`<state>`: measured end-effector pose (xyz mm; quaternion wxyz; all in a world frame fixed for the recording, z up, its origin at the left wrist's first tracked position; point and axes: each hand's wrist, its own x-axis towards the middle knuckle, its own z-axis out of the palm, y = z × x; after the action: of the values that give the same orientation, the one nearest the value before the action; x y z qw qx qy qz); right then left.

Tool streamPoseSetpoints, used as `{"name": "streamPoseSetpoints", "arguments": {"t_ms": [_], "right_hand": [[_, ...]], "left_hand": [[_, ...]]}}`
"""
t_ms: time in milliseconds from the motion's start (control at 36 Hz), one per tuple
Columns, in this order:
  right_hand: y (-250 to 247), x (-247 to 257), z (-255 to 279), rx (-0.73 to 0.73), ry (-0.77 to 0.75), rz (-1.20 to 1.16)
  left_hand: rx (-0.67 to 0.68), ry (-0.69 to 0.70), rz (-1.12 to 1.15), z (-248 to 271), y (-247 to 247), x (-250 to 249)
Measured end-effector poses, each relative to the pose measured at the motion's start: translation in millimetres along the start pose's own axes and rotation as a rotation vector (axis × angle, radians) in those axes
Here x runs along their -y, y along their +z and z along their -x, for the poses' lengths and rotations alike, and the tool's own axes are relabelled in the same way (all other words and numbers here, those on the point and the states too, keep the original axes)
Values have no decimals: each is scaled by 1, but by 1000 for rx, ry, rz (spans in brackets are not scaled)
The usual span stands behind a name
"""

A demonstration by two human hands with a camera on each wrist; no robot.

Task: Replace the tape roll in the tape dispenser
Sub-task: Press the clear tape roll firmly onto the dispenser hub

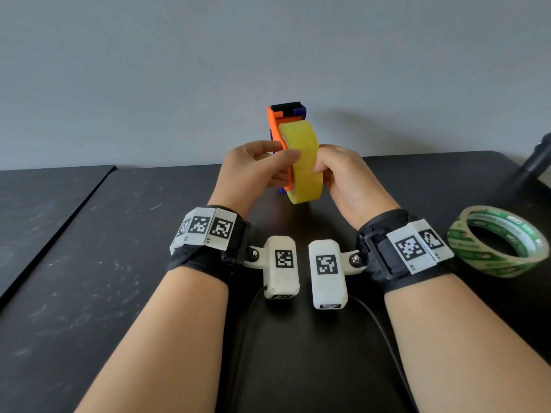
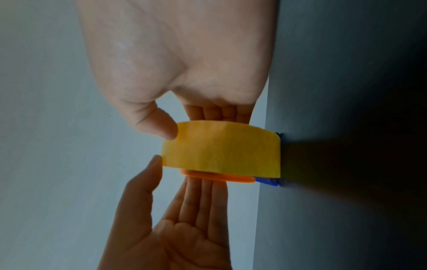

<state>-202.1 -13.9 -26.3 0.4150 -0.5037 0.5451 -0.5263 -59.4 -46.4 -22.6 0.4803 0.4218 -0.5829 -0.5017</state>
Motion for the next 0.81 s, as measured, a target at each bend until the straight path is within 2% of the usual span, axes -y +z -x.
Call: {"name": "streamPoseSetpoints", "arguments": {"t_ms": [417,639,806], "right_hand": [[3,5,4,-105,104,-36],[3,10,8,-74,86,-59],[4,8,5,-31,86,-89]], "left_hand": [[35,32,-11,3,0,-1],[137,-19,-24,5,0,-4],[107,-2,-14,5,-1,-4]]}}
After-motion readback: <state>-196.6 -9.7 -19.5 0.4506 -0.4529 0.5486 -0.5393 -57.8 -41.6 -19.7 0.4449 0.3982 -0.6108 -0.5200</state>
